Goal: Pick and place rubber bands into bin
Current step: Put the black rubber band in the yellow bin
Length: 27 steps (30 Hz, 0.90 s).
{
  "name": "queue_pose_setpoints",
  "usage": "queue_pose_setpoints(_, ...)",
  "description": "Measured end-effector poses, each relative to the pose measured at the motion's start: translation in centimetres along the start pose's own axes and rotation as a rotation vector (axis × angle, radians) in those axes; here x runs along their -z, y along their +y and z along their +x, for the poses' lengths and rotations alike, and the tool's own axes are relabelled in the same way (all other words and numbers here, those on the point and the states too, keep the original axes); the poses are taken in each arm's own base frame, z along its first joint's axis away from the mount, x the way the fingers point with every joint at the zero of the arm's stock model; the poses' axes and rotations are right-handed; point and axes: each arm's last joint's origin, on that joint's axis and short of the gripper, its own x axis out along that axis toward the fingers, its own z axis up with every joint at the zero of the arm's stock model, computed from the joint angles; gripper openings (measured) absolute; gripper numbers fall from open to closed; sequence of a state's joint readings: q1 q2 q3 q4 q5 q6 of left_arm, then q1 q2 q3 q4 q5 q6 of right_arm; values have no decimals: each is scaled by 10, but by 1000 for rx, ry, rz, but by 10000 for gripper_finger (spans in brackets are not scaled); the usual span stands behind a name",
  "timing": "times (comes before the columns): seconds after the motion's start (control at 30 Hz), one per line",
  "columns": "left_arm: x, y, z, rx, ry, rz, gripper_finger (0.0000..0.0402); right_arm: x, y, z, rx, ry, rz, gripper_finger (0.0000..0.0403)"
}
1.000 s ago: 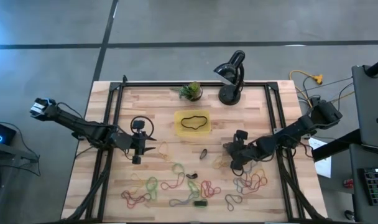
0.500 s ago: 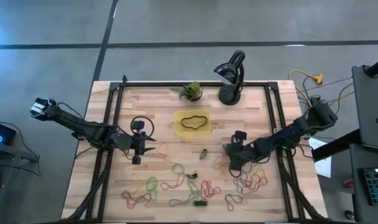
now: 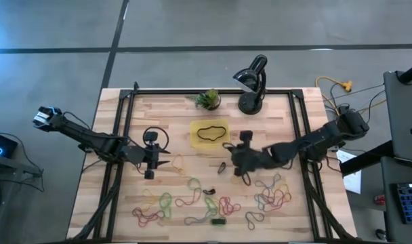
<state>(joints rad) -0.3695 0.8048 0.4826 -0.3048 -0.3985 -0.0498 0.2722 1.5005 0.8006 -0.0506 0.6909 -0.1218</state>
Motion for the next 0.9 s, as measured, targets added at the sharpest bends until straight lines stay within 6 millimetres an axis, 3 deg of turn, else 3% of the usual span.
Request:
queue_pose_setpoints(0.27, 4, -4, 10, -3, 56, 26, 140, -8, -44, 41, -95, -12, 77, 9)
queue_pose_setpoints(0.57, 7, -8, 19, -6, 102, 45, 140, -3, -60, 100, -105, 110, 126, 9)
queue_pose_setpoints(0.73, 7, -8, 20, -6, 103, 45, 140, -8, -71, 109, -166, 133, 200, 21)
queue_pose_setpoints(0.9, 7, -8, 19, -6, 97, 43, 140, -13, -76, 104, -168, 137, 214, 67)
